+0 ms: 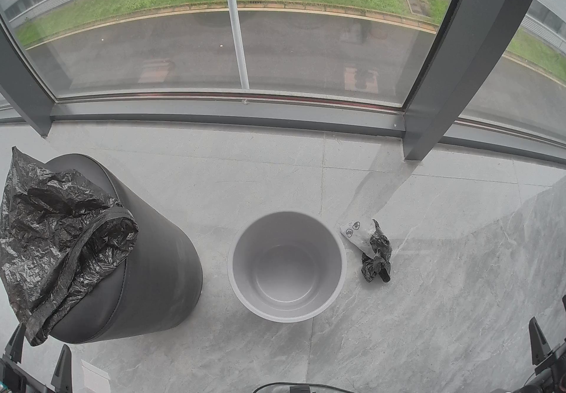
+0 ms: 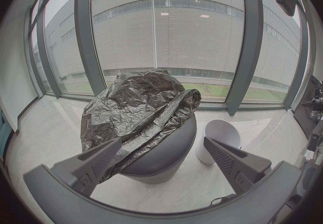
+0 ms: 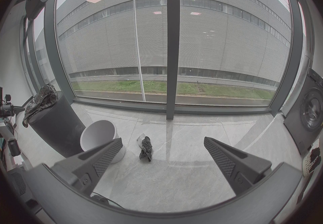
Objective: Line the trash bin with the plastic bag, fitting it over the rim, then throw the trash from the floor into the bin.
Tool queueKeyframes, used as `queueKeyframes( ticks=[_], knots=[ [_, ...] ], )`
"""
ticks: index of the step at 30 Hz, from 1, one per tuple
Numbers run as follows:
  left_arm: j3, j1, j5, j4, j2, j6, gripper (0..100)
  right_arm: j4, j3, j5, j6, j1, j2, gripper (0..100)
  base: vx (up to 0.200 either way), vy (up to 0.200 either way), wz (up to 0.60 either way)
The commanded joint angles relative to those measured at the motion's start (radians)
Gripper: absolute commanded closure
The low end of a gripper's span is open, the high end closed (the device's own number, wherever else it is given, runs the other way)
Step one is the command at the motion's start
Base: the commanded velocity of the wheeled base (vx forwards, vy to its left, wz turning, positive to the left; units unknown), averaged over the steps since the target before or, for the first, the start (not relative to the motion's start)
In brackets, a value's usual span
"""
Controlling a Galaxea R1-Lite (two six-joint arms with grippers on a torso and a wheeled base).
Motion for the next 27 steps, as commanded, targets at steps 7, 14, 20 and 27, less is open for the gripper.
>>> queueKeyframes(
  ticks=[7,14,20,27],
  knots=[
    [0.018,0.001,0.006,-0.005,-0.017,0.009,0,0.0,0.015,0.0,-0.005,0.0,-0.016,0,0.0,0.0,0.0],
    [-0.289,-0.036,-0.054,0.026,0.094,-0.172,0,-0.037,-0.265,0.015,0.121,0.015,0.074,0,0.0,0.0,0.0],
    [-0.642,-0.159,-0.069,0.271,0.382,-0.05,0,-0.049,-0.521,0.071,0.053,0.038,0.404,0,0.0,0.0,0.0],
    [-0.637,-0.173,-0.057,0.261,0.729,0.438,0,-0.416,-0.591,0.069,-0.008,0.181,0.849,0,0.0,0.0,0.0]
  ],
)
